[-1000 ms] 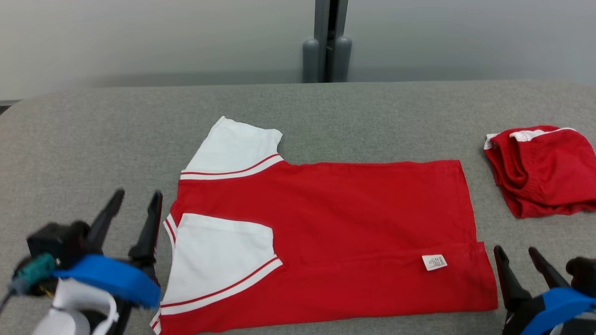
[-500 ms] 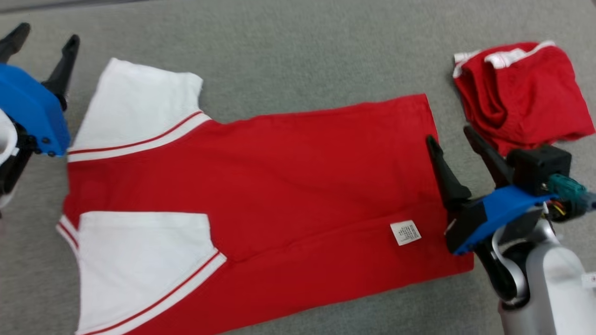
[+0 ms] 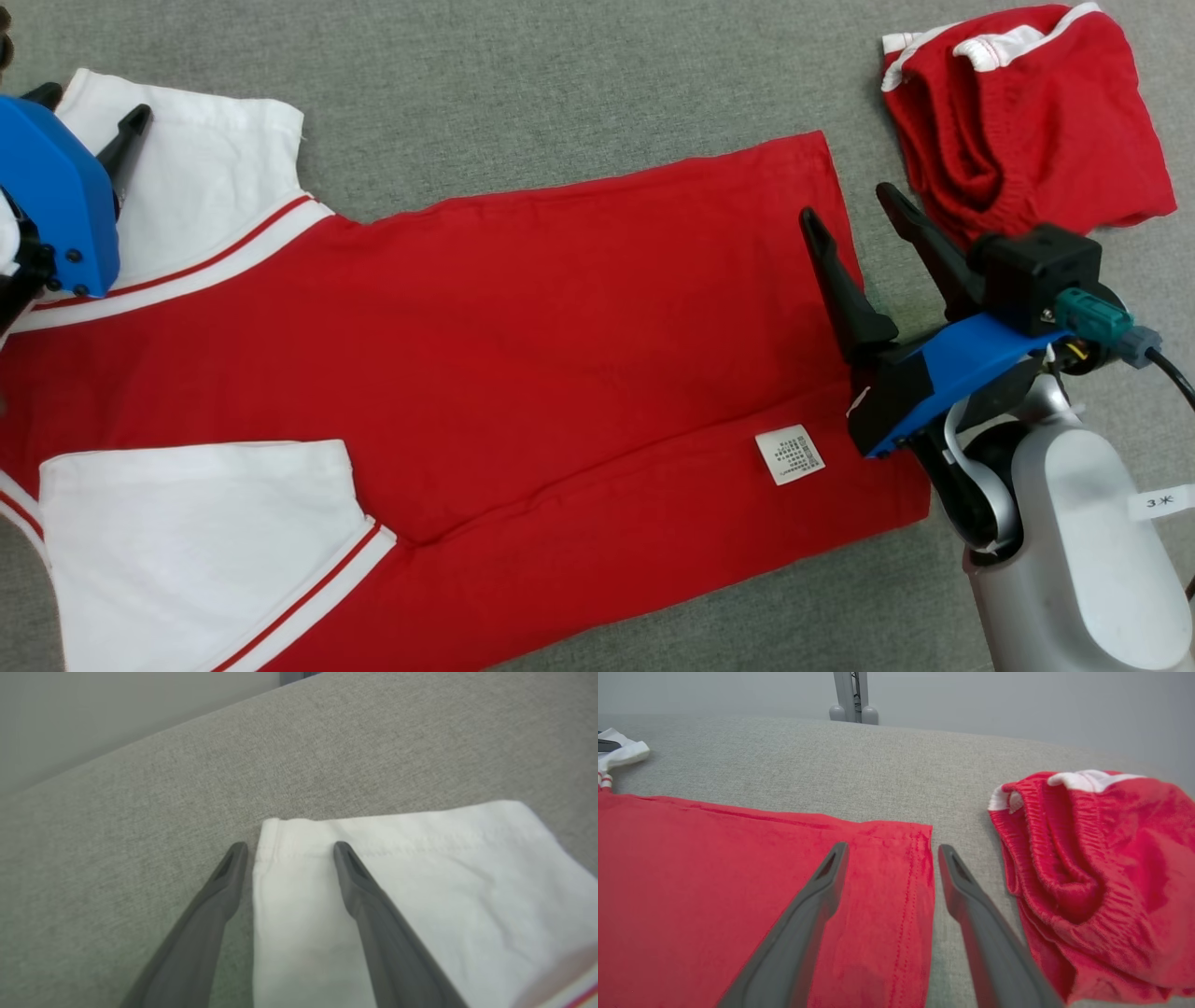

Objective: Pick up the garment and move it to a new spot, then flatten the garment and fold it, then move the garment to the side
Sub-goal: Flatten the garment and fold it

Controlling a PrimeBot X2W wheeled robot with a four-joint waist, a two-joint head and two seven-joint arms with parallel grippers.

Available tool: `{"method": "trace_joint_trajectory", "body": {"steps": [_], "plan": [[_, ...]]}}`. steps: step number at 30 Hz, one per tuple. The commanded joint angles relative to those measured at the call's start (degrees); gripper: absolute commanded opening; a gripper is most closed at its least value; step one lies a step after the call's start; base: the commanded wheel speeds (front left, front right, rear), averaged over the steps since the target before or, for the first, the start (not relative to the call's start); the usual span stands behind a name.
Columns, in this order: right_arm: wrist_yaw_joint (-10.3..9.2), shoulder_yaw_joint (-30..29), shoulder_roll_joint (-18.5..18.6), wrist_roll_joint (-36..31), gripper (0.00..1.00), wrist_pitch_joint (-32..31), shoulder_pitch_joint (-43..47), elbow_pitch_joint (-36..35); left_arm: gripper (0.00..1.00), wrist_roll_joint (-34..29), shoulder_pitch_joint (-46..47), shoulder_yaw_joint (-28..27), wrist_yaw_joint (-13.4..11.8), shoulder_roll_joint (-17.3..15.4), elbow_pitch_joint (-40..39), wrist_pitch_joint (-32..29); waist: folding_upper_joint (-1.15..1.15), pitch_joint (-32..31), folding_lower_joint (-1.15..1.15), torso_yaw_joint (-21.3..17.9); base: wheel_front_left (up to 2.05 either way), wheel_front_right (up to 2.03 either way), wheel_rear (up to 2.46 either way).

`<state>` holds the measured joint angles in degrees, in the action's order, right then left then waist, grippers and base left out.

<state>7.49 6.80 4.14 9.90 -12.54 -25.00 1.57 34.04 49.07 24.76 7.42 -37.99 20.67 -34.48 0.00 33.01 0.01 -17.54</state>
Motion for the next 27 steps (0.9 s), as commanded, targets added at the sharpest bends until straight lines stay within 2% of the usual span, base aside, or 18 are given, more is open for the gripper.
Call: {"method": "trace_joint_trajectory", "body": {"steps": [1, 2, 3, 4, 6, 12, 13, 18, 27], "plan": [[0.01, 0.3, 0.1, 0.6, 1.0, 0.4, -1.3, 0.3, 1.0, 0.4, 0.6, 0.7, 0.0, -0.5, 0.9, -0.5, 0.0, 0.0, -0.01, -0.2, 0.0, 0.0, 0.0], [0.01, 0.5, 0.1, 0.8, 1.0, 0.6, -1.4, 0.5, 1.0, 0.7, 0.8, 1.2, 0.1, -0.5, 1.1, -0.5, 0.0, 0.1, -0.01, -0.3, 0.0, 0.0, 0.0], [0.01, 0.6, 0.1, 0.9, 1.0, 0.7, -1.6, 0.7, 0.78, 0.8, 1.0, 1.5, 0.1, -0.5, 1.3, -0.5, 0.0, 0.1, -0.01, -0.3, 0.0, 0.0, 0.0], [0.01, 0.6, 0.2, 1.0, 1.0, 0.7, -1.8, 0.8, 0.44, 1.2, 1.2, 1.9, 0.1, -0.3, 1.3, -0.6, 0.0, 0.1, -0.01, -0.3, 0.0, 0.0, 0.0], [0.01, 0.5, 0.7, 1.1, 1.0, 0.7, -2.5, 1.3, 0.0, 2.0, 1.9, 3.0, 0.1, 0.1, 1.2, 0.1, 0.0, -0.2, -0.01, 0.3, 0.0, 0.0, 0.0], [0.0, 0.2, 1.8, 0.6, 1.0, -0.7, -6.0, 4.4, 0.0, 1.0, 3.4, 3.1, 0.0, 1.3, 2.0, 5.6, 0.0, -1.6, -0.01, 2.5, 0.0, 0.0, 0.0], [0.01, -0.6, 2.6, 0.1, 1.0, -1.8, -7.4, 6.6, 0.0, 0.7, 3.7, 3.1, 0.0, 2.1, 2.1, 8.5, 0.0, -2.3, -0.01, 3.6, 0.0, 0.0, 0.0], [0.01, -2.7, 4.7, -1.3, 1.0, -5.3, -10.5, 13.2, 0.0, 0.7, 3.3, 4.8, 0.0, 4.5, 0.7, 14.3, 0.0, -3.9, -0.01, 7.1, 0.0, 0.0, 0.0], [0.01, -7.3, 5.3, -1.5, 1.0, -9.4, -14.0, 22.4, 0.0, 2.0, 2.8, 8.8, 0.0, 5.5, -3.8, 19.1, 0.0, -4.4, -0.01, 10.9, 0.0, 0.0, 0.0]]}}
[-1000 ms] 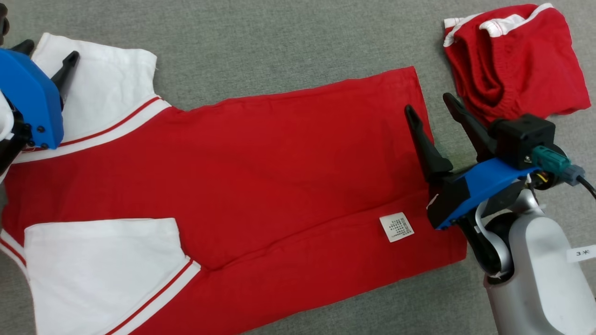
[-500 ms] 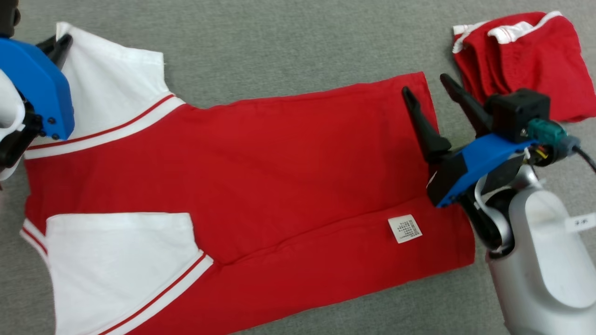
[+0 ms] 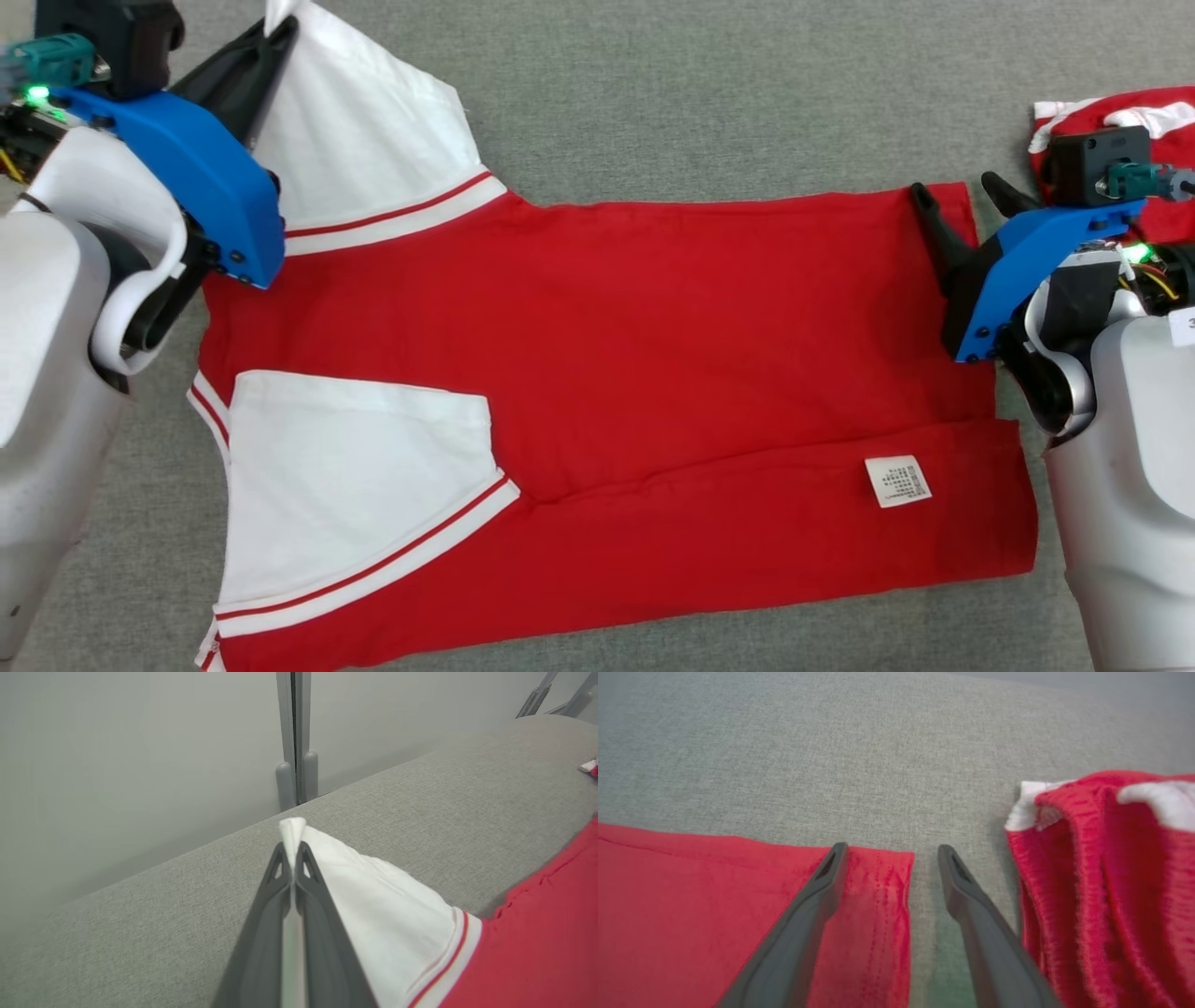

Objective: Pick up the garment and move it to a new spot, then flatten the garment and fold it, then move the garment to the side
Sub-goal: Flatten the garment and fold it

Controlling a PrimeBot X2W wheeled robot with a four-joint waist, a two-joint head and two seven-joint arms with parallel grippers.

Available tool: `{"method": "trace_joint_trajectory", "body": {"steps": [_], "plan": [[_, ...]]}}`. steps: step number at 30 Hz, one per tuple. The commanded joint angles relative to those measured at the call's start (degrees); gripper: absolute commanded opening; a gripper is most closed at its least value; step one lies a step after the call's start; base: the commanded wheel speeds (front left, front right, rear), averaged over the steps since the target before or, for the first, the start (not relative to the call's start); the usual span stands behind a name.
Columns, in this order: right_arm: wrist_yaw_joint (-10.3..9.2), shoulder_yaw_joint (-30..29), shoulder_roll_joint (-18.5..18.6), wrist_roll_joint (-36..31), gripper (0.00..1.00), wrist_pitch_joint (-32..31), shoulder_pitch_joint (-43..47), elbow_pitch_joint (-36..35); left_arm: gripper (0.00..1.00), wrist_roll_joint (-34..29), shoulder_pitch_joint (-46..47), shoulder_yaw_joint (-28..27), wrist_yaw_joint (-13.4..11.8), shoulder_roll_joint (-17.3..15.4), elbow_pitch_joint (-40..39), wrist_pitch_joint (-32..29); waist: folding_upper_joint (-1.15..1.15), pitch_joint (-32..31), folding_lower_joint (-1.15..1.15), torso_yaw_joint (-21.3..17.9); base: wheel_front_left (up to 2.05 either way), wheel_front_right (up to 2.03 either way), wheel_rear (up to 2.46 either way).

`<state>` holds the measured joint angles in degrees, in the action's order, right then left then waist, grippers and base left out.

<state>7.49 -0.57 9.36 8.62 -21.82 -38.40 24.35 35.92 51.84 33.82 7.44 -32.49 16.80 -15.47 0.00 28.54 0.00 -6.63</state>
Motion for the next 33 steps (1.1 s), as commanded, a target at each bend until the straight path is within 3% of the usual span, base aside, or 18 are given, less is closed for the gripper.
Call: {"method": "trace_joint_trajectory", "body": {"steps": [1, 3, 4, 5, 6, 7, 8, 19, 29, 33], "plan": [[0.01, -0.3, -0.2, 0.2, 1.0, -0.3, -1.0, 0.5, 0.0, 0.3, 0.0, 0.1, 0.0, 0.1, -0.3, 0.5, 0.0, 0.1, 0.0, 0.3, 0.0, 0.0, 0.0], [0.01, -0.5, -0.5, 0.8, 0.78, -0.7, -1.7, 2.1, 0.0, 0.4, 0.1, 0.6, 0.0, 0.2, -0.7, 0.8, 0.0, 0.2, 0.0, 0.6, 0.0, 0.0, 0.0], [0.01, -0.6, -0.6, 1.0, 0.53, -0.8, -2.0, 3.0, 0.0, 0.6, 0.1, 0.8, 0.0, 0.2, -0.8, 1.1, 0.0, 0.2, 0.0, 0.7, 0.0, 0.0, 0.0], [0.01, -0.6, -0.7, 1.2, 0.45, -1.0, -2.2, 3.8, 0.0, 0.7, 0.2, 1.0, 0.0, 0.2, -0.9, 1.2, 0.0, 0.2, 0.0, 0.8, 0.0, 0.0, 0.0], [0.01, -0.6, -0.7, 1.3, 0.31, -1.1, -2.3, 4.6, 0.0, 0.8, 0.2, 1.1, 0.0, 0.3, -0.9, 1.5, 0.0, 0.2, 0.0, 0.9, 0.0, 0.0, 0.0], [0.01, -0.4, -0.7, 1.4, 0.04, -1.1, -2.5, 5.2, 0.0, 0.8, 0.2, 1.1, 0.0, 0.3, -0.9, 1.7, 0.0, 0.1, 0.0, 0.9, 0.0, 0.0, 0.0], [0.01, -0.5, -0.9, 1.7, 0.0, -0.6, -2.7, 5.6, 0.0, 0.8, 0.1, 1.1, 0.0, 0.2, -0.8, 2.0, 0.0, 0.0, 0.0, 1.0, 0.0, 0.0, 0.0], [0.01, 0.0, 0.0, 3.2, 0.0, 6.8, 2.3, 3.5, 0.0, 2.3, -6.7, -0.3, -1.0, -0.4, -2.9, 9.1, 0.0, -6.3, 0.0, 2.1, 0.0, 0.0, 0.0], [0.01, -3.0, 0.0, 5.8, 0.0, 9.9, 17.9, -5.7, 0.0, 4.7, -25.6, 0.0, -5.3, -2.1, -13.0, 16.2, 0.0, -14.7, 0.0, 5.0, 0.0, 0.0, 0.0], [0.01, -5.5, -1.3, 5.3, 0.0, 10.0, 23.8, -8.2, 0.0, 6.2, -33.3, 1.2, -6.6, -0.8, -13.3, 19.0, 0.0, -17.0, 0.0, 6.0, 0.0, 0.0, 0.0]]}}
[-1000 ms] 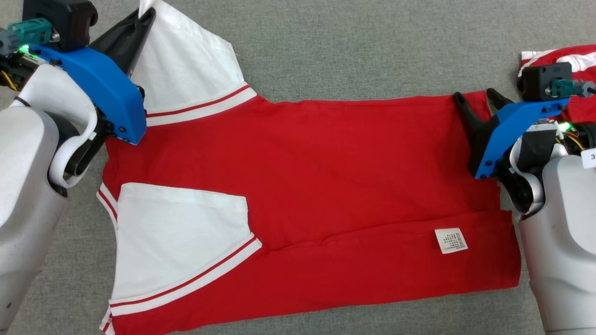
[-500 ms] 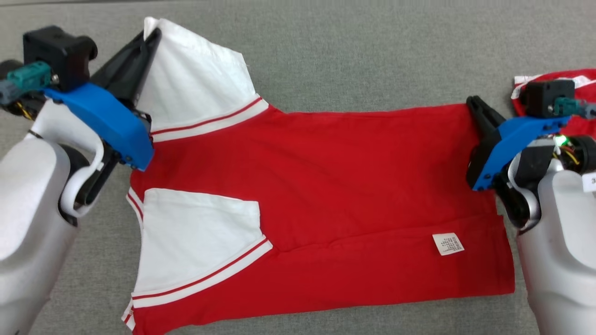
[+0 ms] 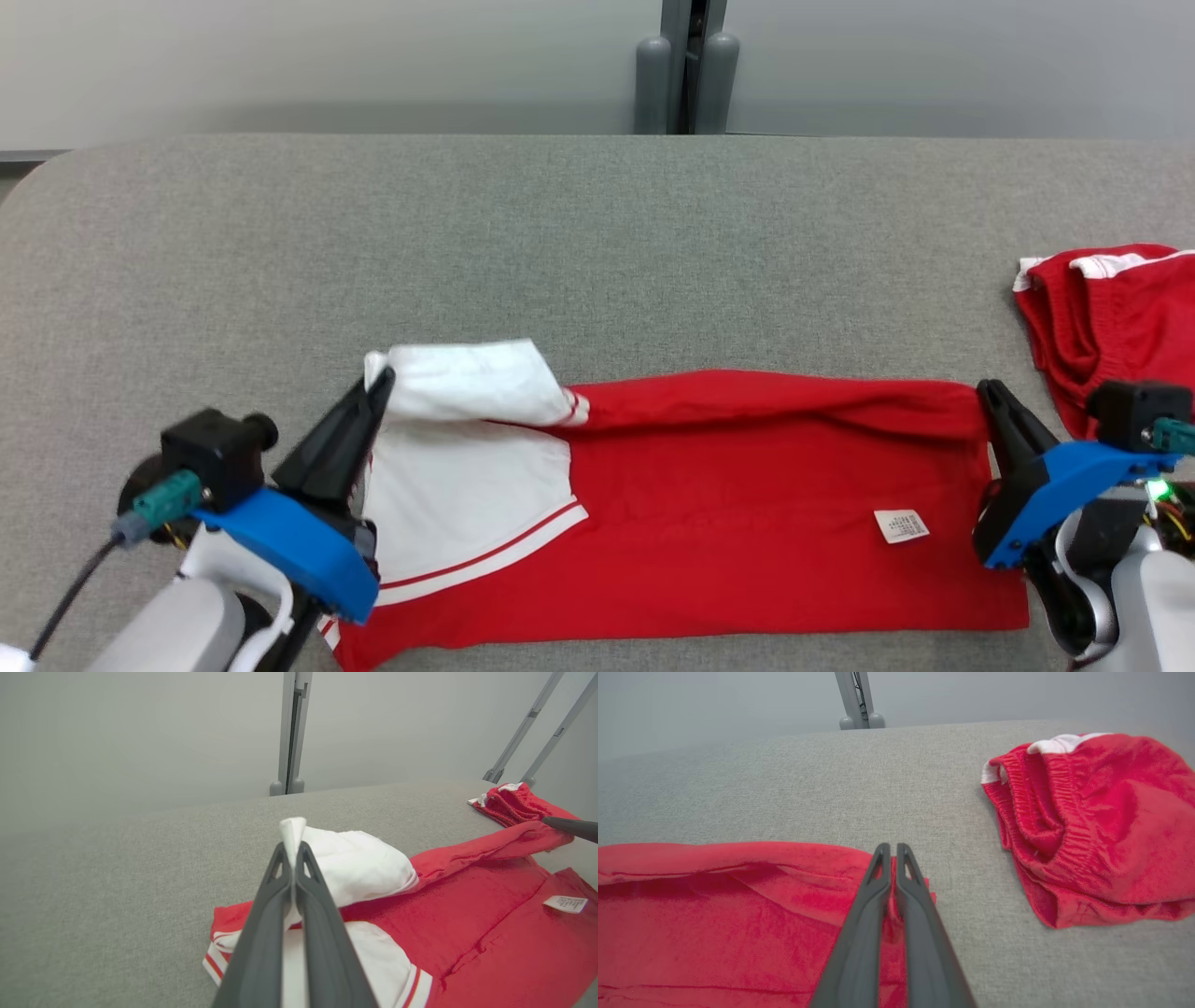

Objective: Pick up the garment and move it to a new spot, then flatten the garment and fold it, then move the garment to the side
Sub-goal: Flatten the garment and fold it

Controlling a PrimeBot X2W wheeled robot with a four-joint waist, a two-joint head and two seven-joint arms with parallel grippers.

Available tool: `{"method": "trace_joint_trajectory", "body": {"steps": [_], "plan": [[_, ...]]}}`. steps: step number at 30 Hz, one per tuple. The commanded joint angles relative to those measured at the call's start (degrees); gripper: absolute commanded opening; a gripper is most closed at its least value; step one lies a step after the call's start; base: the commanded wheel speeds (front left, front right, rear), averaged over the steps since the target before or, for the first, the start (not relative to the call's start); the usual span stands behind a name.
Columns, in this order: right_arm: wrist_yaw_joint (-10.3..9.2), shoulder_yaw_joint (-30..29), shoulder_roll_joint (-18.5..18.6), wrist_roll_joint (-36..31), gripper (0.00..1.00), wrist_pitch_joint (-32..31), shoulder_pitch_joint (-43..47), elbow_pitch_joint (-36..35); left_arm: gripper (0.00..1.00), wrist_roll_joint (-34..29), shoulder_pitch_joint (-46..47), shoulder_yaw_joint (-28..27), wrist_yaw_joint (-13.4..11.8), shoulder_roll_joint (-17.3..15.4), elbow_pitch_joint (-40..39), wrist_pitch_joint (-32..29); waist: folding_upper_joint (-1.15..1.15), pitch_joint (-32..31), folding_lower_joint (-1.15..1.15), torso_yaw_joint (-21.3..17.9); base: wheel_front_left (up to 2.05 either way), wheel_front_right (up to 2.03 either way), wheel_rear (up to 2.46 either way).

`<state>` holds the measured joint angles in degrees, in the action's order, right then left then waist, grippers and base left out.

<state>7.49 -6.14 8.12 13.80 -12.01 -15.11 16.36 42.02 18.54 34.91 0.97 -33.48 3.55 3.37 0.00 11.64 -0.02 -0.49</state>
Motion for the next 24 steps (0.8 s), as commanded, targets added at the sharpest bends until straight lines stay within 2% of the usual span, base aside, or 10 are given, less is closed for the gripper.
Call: {"method": "trace_joint_trajectory", "body": {"steps": [1, 10, 11, 12, 13, 14, 19, 24], "plan": [[0.01, -0.6, -0.3, -0.1, 0.0, 0.1, 1.6, -0.7, 0.0, 0.4, -1.5, 0.3, -0.4, 0.6, 0.4, 1.0, 0.0, -0.5, 0.02, 0.0, 0.0, 0.0, 0.0], [0.01, -2.3, -2.8, -1.3, 0.0, 1.1, 9.2, -3.5, 0.0, 1.2, -10.0, 1.9, -0.2, 4.6, 7.0, 8.7, 0.0, -3.7, 0.02, 0.6, 0.0, 0.0, 0.0], [0.01, -2.4, -3.0, -1.5, 0.1, 1.3, 9.8, -3.6, 0.0, 1.3, -10.6, 1.8, -0.2, 4.9, 7.7, 9.3, 0.0, -4.0, 0.02, 0.6, 0.0, 0.0, 0.0], [0.01, -2.6, -3.2, -1.7, 0.32, 1.8, 10.4, -3.8, 0.14, 1.5, -11.3, 1.4, -0.3, 5.5, 8.3, 9.9, 0.0, -4.3, 0.02, 0.6, 0.0, 0.0, 0.0], [0.01, -2.9, -3.4, -1.8, 0.58, 2.4, 10.9, -4.0, 0.45, 1.4, -12.0, 1.2, -0.3, 5.8, 8.8, 10.5, 0.0, -4.5, 0.02, 0.6, 0.0, 0.0, 0.0], [0.01, -3.2, -3.6, -2.0, 1.0, 2.7, 11.6, -4.1, 1.0, 1.2, -12.6, 0.9, -0.4, 6.2, 9.2, 10.9, 0.0, -4.8, 0.02, 0.6, 0.0, 0.0, 0.0], [0.01, -5.9, -4.6, -1.8, 1.0, 4.8, 14.0, -4.6, 1.0, 1.1, -15.6, -3.0, -1.1, 8.7, 9.4, 11.8, 0.0, -5.7, 0.02, 0.6, 0.0, 0.0, 0.0], [0.01, -8.4, -5.1, -1.8, 1.0, 6.6, 15.3, -4.7, 1.0, -3.1, -18.9, -12.0, -2.8, 13.0, 4.5, 11.8, 0.0, -6.0, 0.02, 0.9, 0.0, 0.0, 0.0]]}}
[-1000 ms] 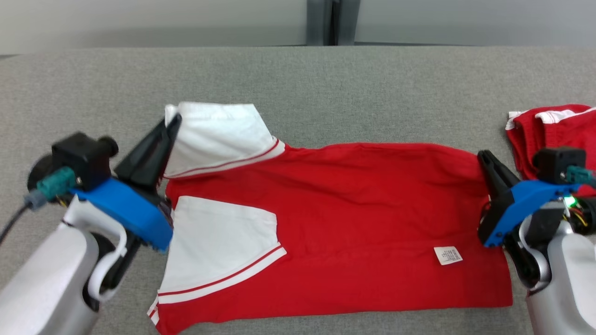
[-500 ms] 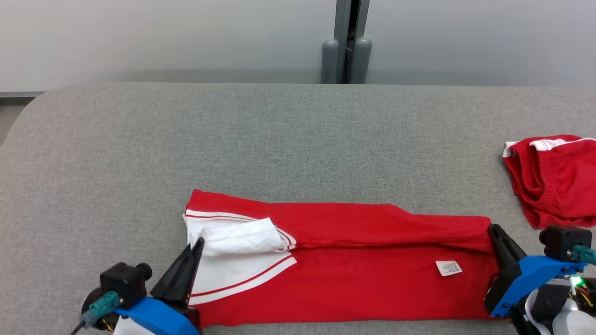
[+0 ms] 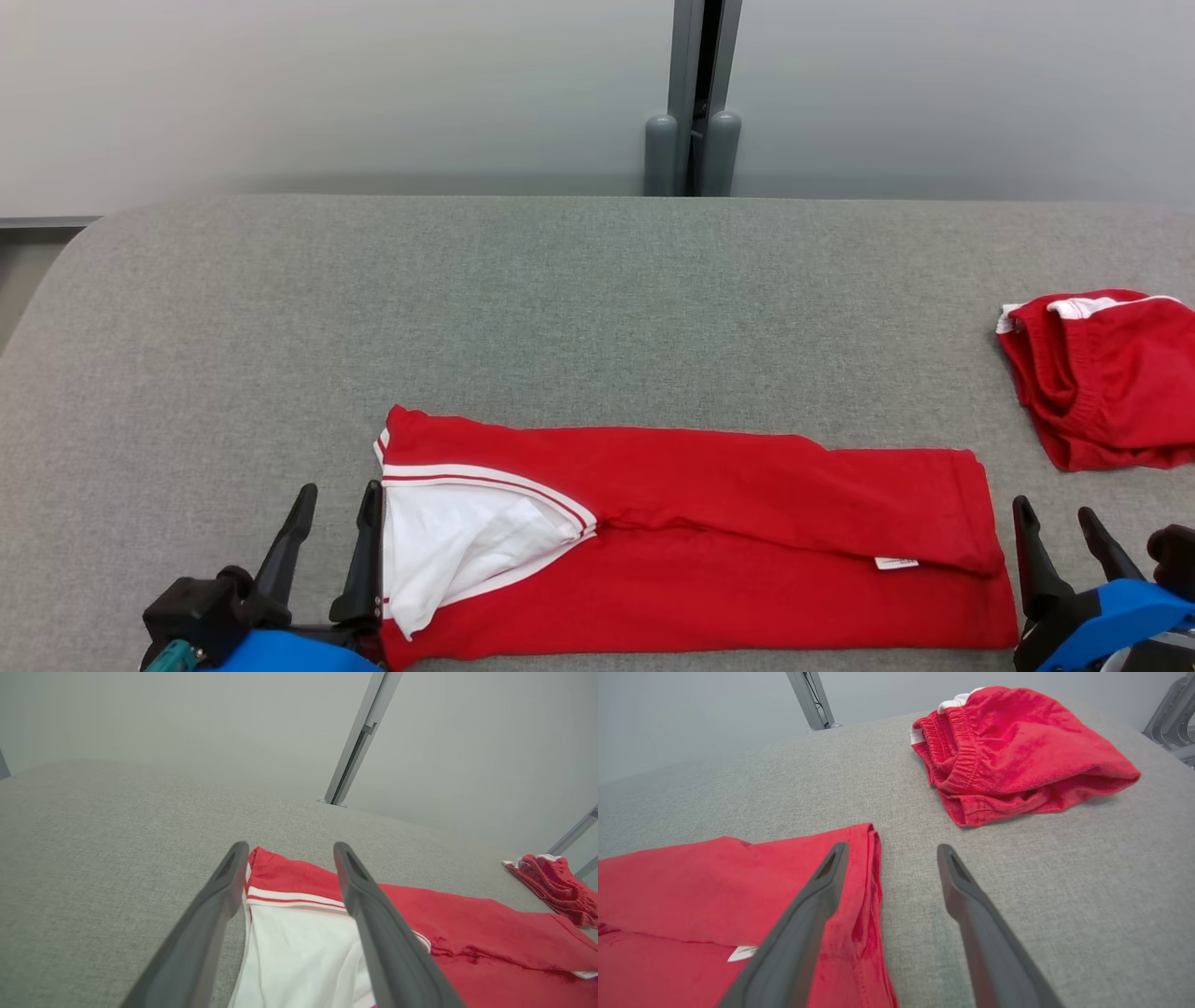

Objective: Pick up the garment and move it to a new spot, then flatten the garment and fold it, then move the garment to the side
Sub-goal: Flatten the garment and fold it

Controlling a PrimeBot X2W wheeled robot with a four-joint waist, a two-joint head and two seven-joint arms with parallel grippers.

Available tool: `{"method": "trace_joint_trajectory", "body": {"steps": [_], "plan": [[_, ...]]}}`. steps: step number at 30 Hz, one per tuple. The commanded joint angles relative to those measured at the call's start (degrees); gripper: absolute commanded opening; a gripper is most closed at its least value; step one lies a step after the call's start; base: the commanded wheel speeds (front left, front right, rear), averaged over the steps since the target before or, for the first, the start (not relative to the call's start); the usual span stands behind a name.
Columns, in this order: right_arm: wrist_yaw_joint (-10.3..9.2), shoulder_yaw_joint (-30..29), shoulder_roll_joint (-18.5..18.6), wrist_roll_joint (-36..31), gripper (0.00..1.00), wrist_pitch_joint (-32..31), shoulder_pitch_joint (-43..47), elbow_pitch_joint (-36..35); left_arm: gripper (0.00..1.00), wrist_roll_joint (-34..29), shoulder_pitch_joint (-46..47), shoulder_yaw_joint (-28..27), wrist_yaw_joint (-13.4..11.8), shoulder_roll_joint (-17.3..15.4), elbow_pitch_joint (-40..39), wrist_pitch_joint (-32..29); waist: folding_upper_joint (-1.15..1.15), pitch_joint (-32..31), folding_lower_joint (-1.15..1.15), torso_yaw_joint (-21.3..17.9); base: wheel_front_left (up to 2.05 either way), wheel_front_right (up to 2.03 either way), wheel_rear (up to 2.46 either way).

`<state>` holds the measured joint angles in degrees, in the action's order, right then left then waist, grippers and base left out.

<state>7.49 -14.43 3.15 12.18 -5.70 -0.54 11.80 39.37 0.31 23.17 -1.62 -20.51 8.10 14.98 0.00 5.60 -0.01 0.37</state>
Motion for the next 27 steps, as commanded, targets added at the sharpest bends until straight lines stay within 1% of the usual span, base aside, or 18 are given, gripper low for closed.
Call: {"method": "trace_joint_trajectory", "body": {"steps": [1, 3, 6, 10, 14, 15, 20, 21, 22, 23, 24, 25, 27], "plan": [[0.01, -0.4, -0.2, -0.3, 1.0, 0.5, 0.7, 0.1, 1.0, -1.8, -1.2, -1.3, -0.4, 0.4, -0.7, 0.2, 0.0, 0.0, 0.01, 0.1, 0.0, 0.0, 0.0], [0.01, -0.5, -0.2, -0.7, 1.0, 1.0, 0.4, 0.5, 1.0, -4.1, -1.6, -3.3, -0.8, 1.6, -1.7, 0.3, 0.0, 0.0, 0.01, 0.2, 0.0, 0.0, 0.0], [0.01, 0.2, -0.3, -1.2, 1.0, 1.3, -0.7, 1.6, 1.0, -7.5, -2.0, -5.3, -1.0, 2.4, -2.3, 0.3, 0.0, 0.2, 0.01, 0.4, 0.0, 0.0, 0.0], [0.01, 1.2, -0.2, -2.0, 1.0, 1.9, -2.3, 4.1, 1.0, -10.1, -2.0, -7.8, -1.4, 4.0, -3.0, 0.3, 0.0, 0.7, 0.01, 0.9, 0.0, 0.0, 0.0], [0.01, 1.6, -0.2, -2.2, 1.0, 3.0, -3.1, 8.1, 1.0, -11.9, -2.1, -9.5, -1.4, 5.4, -2.9, 0.3, 0.0, 1.2, 0.01, 1.9, 0.0, 0.0, 0.0], [0.01, 1.6, -0.2, -2.2, 1.0, 3.0, -3.1, 8.1, 1.0, -11.9, -2.1, -9.5, -1.4, 5.4, -2.9, 0.3, 0.0, 1.2, 0.01, 1.9, 0.0, 0.0, 0.0], [0.01, 2.4, -0.3, -1.4, 1.0, 4.3, -3.4, 13.3, 1.0, -13.5, -2.2, -10.5, -0.5, 6.6, -2.2, 0.3, 0.0, 1.5, 0.01, 2.9, 0.0, 0.0, 0.0], [0.01, 2.8, -0.2, -1.1, 0.89, 4.6, -3.4, 14.3, 1.0, -13.9, -2.3, -10.6, -0.4, 6.8, -2.1, 0.3, 0.0, 1.5, 0.01, 3.0, 0.0, 0.0, 0.0], [0.01, 3.2, -0.3, -0.7, 0.47, 4.8, -3.4, 15.2, 1.0, -14.0, -2.3, -10.7, -0.2, 7.0, -2.0, 0.3, 0.0, 1.4, 0.01, 3.1, 0.0, 0.0, 0.0], [0.01, 3.8, -0.3, -0.3, 0.31, 5.0, -3.3, 16.0, 1.0, -14.3, -2.4, -10.7, 0.0, 7.2, -1.8, 0.3, 0.0, 1.4, 0.01, 3.1, 0.0, 0.0, 0.0], [0.01, 4.3, -0.3, 0.1, 0.11, 5.3, -3.5, 16.7, 1.0, -14.6, -2.4, -10.8, 0.1, 7.3, -1.7, 0.3, 0.0, 1.3, 0.01, 3.0, 0.0, 0.0, 0.0], [0.01, 4.7, -0.4, 0.4, 0.0, 5.6, -3.7, 17.1, 1.0, -14.9, -2.4, -10.9, 0.1, 7.4, -1.5, 0.3, 0.0, 1.2, 0.01, 2.9, 0.0, 0.0, 0.0], [0.01, 4.9, -0.3, 0.6, 0.0, 6.5, -4.6, 17.6, 1.0, -15.4, -2.2, -10.8, 0.2, 7.7, -1.3, 0.3, 0.0, 1.0, 0.01, 2.5, 0.0, 0.0, 0.0]]}}
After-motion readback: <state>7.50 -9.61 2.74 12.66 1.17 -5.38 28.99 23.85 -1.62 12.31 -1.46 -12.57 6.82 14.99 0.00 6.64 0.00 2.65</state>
